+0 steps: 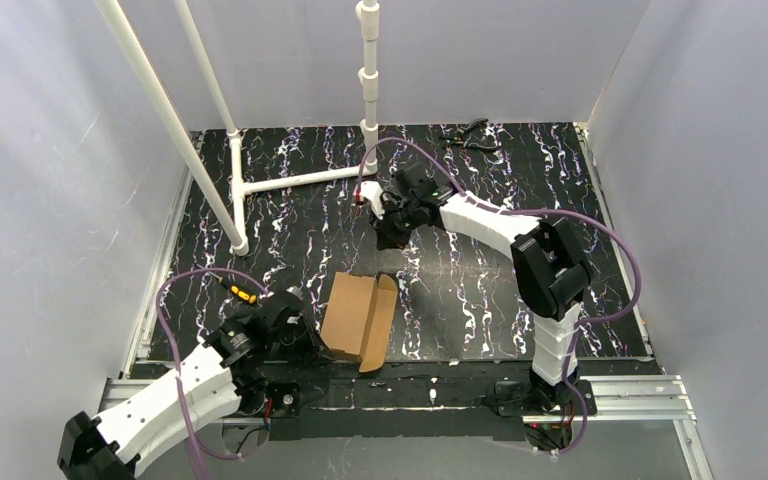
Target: Fold the paper box
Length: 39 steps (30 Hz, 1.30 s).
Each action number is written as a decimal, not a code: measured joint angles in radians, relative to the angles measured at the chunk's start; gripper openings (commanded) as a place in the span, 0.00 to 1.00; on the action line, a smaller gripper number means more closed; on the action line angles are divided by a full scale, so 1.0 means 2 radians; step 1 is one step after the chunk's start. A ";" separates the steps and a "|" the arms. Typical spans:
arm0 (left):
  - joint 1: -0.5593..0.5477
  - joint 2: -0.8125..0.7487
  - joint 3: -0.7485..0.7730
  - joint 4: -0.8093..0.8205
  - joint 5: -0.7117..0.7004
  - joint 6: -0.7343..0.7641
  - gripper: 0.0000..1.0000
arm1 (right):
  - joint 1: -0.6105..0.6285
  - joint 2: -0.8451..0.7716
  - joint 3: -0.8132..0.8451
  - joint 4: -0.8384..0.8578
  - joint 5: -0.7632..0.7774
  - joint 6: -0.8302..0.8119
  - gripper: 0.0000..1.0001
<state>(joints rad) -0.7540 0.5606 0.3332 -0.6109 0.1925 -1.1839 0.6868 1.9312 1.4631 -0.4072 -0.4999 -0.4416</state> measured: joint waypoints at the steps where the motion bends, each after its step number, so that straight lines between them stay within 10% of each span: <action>1: 0.000 0.014 0.000 0.011 -0.001 -0.001 0.00 | 0.004 0.002 0.000 0.004 0.004 0.003 0.06; 14: 0.023 0.216 0.069 0.068 -0.050 0.035 0.00 | 0.045 0.026 -0.054 0.043 0.065 0.015 0.01; 28: 0.105 0.482 0.237 0.065 -0.027 0.181 0.00 | 0.018 -0.140 -0.265 0.093 0.158 0.050 0.09; 39: 0.108 0.399 0.266 0.049 -0.095 0.251 0.20 | -0.058 -0.245 -0.281 0.101 0.102 0.020 0.34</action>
<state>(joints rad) -0.5385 1.3586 0.8646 -0.5129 0.0025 -0.6823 0.5709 1.4418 0.9009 -0.2062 -0.2951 -0.4023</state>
